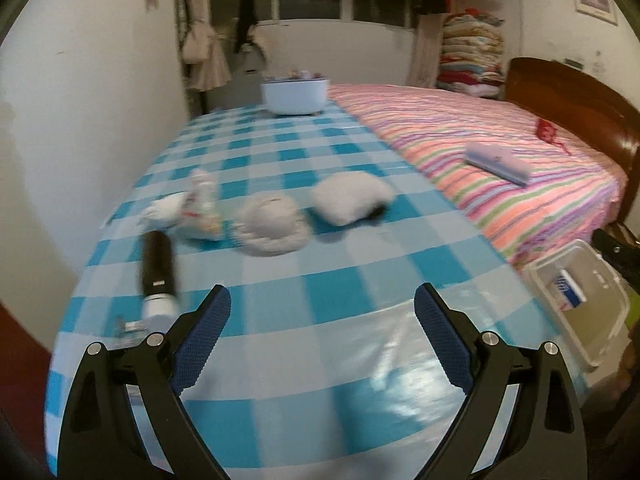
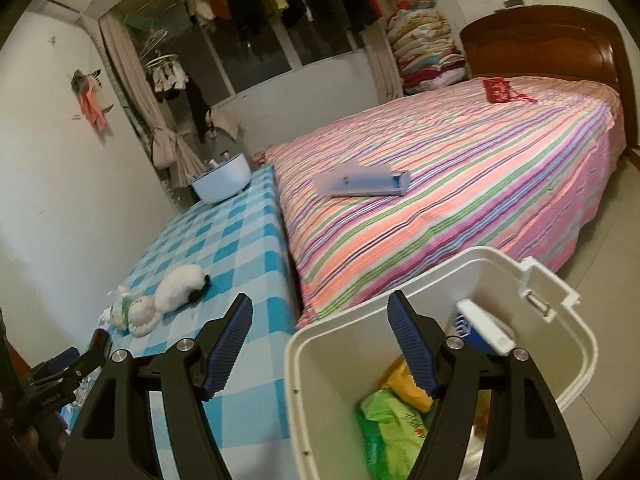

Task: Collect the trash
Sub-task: 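Move both open tools from the bin back over the table, then lower the left tool onto the silver blister pack and grasp it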

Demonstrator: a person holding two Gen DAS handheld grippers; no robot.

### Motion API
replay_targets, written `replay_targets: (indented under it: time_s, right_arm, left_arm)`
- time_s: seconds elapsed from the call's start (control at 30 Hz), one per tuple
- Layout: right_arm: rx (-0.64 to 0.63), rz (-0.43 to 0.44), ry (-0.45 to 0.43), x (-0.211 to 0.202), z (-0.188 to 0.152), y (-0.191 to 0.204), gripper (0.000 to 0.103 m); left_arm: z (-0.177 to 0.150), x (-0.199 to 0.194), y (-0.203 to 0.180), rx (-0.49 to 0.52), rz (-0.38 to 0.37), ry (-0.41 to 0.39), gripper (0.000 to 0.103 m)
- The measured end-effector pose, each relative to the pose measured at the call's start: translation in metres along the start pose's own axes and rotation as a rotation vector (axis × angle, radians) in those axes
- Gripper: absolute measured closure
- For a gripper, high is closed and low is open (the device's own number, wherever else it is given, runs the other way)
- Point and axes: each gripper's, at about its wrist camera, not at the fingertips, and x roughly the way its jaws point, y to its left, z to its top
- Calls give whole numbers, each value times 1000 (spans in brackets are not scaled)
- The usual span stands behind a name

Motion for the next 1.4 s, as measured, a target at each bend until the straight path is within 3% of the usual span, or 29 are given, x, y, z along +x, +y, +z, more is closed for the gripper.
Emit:
replay_targets:
  time_s: [0.2, 0.37, 0.73, 1.07, 1.23, 1.4]
  right_arm:
    - [-17, 24, 28, 10, -4, 18, 35]
    - [-33, 35, 40, 17, -8, 33, 35]
    - [-42, 46, 53, 24, -11, 42, 35]
    - [-40, 100, 32, 25, -9, 47, 35]
    - [-90, 130, 43, 34, -4, 64, 35]
    - [-168, 162, 43, 45, 2, 90, 35]
  left_arm:
    - [-7, -10, 53, -40, 178, 9, 11]
    - [-17, -1, 92, -101, 261, 98, 11]
    - [-38, 36, 128, -163, 262, 270, 11]
    - [-44, 54, 153, -262, 209, 335, 13]
    - [-43, 57, 155, -257, 203, 338, 20]
    - [-42, 53, 157, -248, 212, 313, 52]
